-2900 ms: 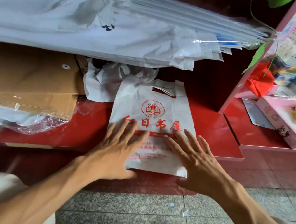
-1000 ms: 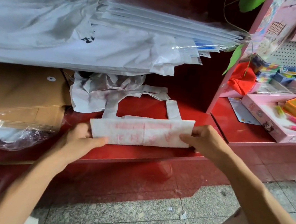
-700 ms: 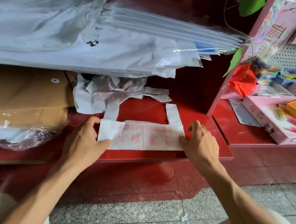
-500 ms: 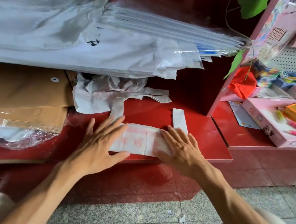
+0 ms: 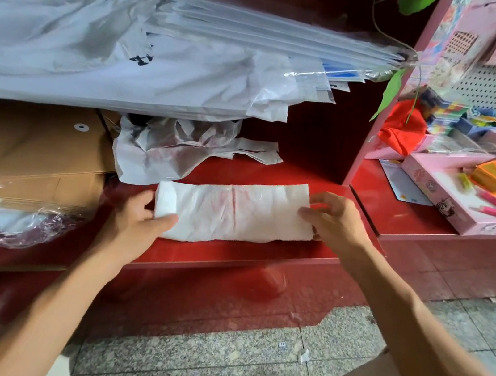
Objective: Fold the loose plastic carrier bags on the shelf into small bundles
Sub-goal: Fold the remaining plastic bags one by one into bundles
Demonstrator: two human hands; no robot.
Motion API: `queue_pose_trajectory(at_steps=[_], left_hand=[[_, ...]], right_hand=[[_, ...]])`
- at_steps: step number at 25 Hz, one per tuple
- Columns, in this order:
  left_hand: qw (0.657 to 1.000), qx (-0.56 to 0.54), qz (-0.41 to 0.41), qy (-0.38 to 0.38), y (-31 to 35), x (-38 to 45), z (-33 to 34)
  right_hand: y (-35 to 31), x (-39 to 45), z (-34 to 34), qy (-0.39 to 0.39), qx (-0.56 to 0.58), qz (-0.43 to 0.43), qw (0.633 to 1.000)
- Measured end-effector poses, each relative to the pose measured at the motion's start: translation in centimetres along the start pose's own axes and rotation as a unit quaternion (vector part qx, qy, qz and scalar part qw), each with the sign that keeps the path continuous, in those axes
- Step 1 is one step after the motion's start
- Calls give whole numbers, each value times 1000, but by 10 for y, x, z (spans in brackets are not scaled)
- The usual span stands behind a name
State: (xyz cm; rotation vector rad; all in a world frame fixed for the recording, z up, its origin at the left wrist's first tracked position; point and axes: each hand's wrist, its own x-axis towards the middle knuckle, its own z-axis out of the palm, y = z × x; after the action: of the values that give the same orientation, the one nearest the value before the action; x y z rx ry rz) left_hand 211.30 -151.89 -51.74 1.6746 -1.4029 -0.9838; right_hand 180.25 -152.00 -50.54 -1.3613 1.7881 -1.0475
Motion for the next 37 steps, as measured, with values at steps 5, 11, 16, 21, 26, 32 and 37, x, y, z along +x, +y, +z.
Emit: queue_pose_trajectory(at_steps=[5,11,16,21,26,32,37], left_hand=[[984,155,63,-58,2,-9,-4],[938,271,123,-177,-4,-11,-25],[960,196,186,-73,1,-8,-26],[990,-117,60,-60,17,-17,-19],[991,-106,-19,-83,11,-15,-5],[994,-35,-17,-103,16,-21,-1],[990,-124,-54,-33,18,-27,16]], right_hand=[[0,-7,11,-64,-141,-40,987],[0,-19,-14,-263,-275,-86,921],[3,-15,-20,-185,-258,-144,937],[-14,-10,-26,-76,165,-18,983],[-13,-16,-11,-168,72,59,981],[-6,4,1,-18,83,108,991],[-4,-2,6,137,-239,-156,949]])
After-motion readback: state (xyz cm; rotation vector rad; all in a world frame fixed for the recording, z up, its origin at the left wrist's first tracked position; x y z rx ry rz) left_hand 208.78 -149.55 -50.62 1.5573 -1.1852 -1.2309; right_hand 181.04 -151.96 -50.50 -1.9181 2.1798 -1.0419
